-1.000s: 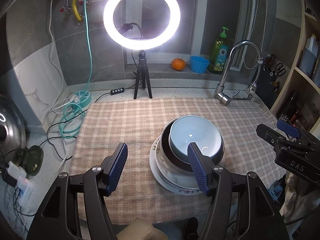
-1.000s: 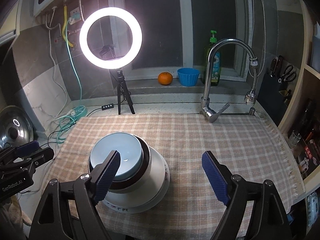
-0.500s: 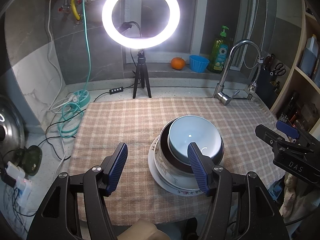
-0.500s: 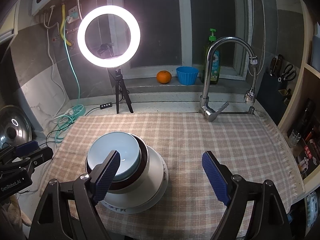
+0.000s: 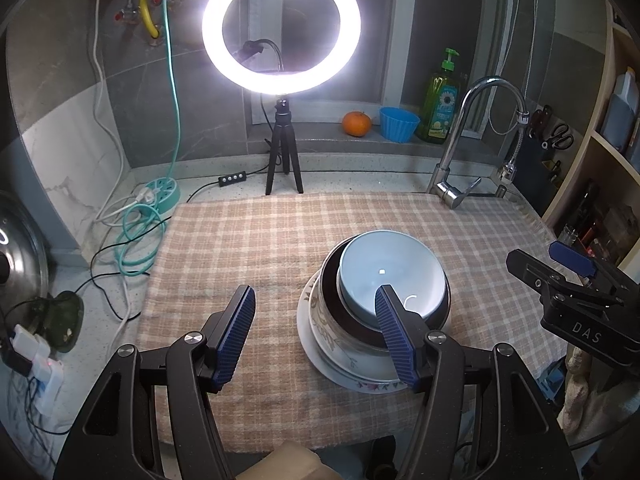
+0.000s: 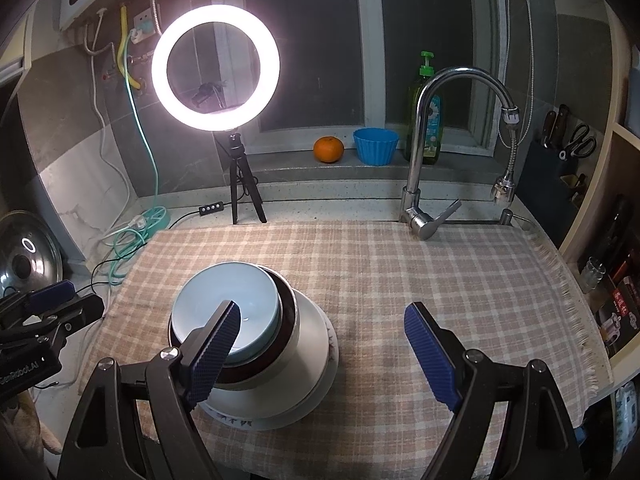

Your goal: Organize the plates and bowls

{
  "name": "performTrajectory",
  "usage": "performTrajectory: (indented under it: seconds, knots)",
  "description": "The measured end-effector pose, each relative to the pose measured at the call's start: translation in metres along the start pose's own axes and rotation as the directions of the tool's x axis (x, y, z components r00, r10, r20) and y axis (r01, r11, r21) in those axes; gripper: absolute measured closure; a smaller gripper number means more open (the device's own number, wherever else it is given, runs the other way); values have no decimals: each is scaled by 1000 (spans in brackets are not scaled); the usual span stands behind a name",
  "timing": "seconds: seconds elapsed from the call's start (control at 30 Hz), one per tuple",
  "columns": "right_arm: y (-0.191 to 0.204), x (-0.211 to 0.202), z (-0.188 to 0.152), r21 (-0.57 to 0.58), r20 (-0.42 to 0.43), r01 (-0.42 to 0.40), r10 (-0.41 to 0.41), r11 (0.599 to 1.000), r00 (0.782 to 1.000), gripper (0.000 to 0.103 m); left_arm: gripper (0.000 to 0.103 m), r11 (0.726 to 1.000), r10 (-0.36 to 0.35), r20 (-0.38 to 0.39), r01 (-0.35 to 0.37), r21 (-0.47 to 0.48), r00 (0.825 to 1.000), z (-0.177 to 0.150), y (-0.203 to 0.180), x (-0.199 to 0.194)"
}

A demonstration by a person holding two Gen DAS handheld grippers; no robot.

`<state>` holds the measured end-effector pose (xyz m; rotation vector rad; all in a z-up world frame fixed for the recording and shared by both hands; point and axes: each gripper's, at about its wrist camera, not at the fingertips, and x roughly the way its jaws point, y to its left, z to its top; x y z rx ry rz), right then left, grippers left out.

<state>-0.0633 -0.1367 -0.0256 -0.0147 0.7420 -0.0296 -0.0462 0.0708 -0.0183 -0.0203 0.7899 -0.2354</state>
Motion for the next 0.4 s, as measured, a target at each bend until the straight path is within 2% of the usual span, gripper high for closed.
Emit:
performTrajectory:
  seconds: [0.4]
  knots:
    - [-2, 6, 1, 3, -12, 1, -1, 1000, 1000, 22, 41, 1000, -3, -4, 3, 0, 1000, 0, 0, 6]
